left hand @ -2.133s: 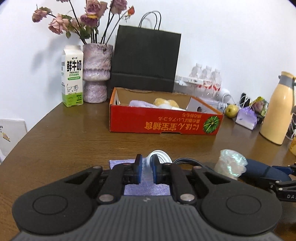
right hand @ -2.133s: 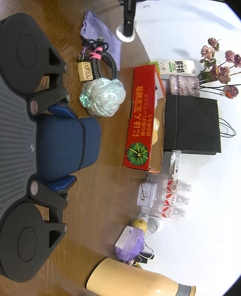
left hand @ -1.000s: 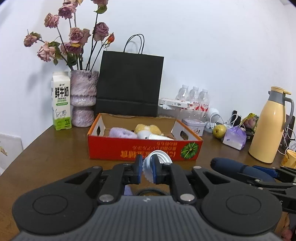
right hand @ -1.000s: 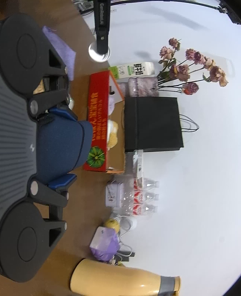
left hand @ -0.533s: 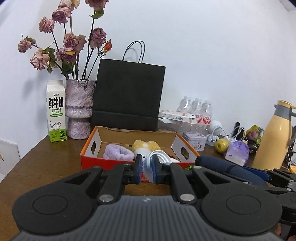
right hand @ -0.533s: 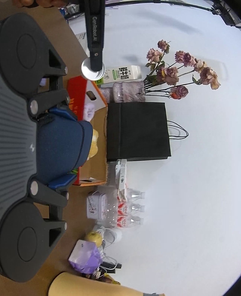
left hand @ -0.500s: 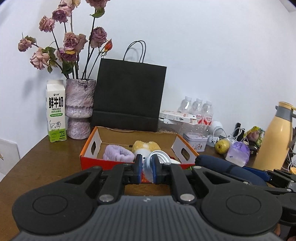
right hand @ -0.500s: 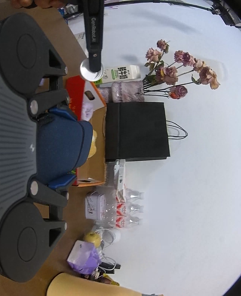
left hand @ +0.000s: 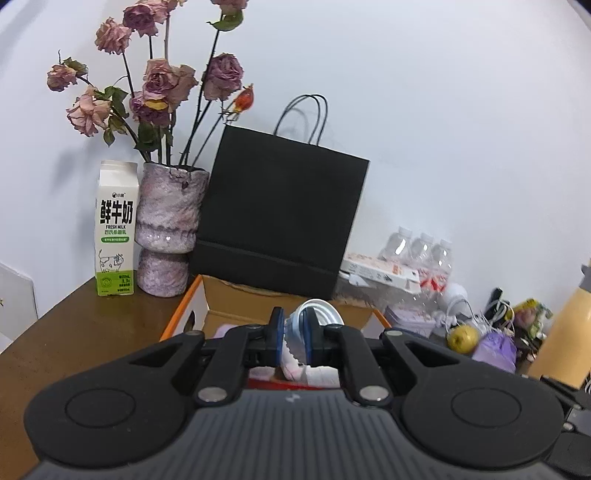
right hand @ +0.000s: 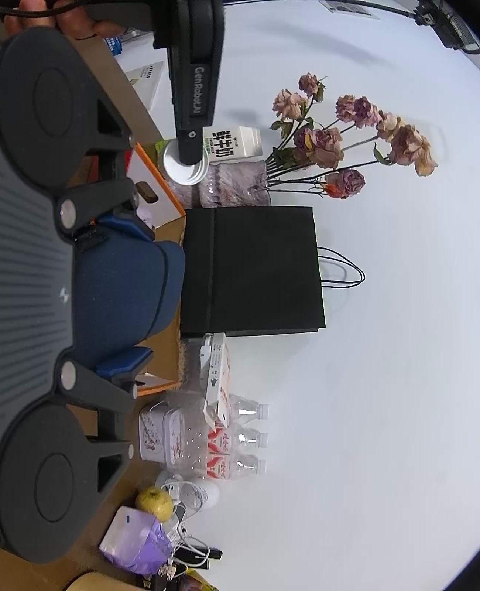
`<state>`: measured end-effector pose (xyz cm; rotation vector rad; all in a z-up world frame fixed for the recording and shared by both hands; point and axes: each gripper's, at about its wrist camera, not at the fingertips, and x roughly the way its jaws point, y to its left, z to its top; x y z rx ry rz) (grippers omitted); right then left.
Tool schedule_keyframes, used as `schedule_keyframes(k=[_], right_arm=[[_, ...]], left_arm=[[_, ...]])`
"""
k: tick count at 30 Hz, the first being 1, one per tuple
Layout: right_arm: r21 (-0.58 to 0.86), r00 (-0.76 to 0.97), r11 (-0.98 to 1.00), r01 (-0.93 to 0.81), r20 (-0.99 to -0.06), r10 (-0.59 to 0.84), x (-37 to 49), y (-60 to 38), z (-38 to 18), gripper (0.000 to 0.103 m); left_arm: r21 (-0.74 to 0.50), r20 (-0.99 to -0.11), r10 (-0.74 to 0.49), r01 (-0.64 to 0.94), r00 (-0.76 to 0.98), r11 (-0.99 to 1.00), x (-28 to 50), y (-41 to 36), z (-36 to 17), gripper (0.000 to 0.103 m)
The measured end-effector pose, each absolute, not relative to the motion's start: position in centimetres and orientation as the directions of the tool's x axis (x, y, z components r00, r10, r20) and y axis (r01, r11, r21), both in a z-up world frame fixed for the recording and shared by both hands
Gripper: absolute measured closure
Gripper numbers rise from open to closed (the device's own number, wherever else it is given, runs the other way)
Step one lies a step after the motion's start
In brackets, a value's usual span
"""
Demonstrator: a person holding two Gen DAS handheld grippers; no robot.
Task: Organize objects
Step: 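Lift and carry the glasses case and white lid toward the red box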
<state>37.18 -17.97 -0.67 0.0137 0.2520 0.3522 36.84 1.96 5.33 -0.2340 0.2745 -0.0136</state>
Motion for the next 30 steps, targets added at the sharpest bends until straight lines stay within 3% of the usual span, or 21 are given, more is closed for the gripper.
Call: schedule_keyframes(k=[30], right_arm=[[0.071, 0.896, 0.941, -0.331, -0.291, 0.337, 49.7, -15.1, -1.2, 0.043]], left_arm=[[-0.214, -0.356, 0.016, -0.098, 0.934, 0.972, 47.9, 3.8, 3.5, 0.092]])
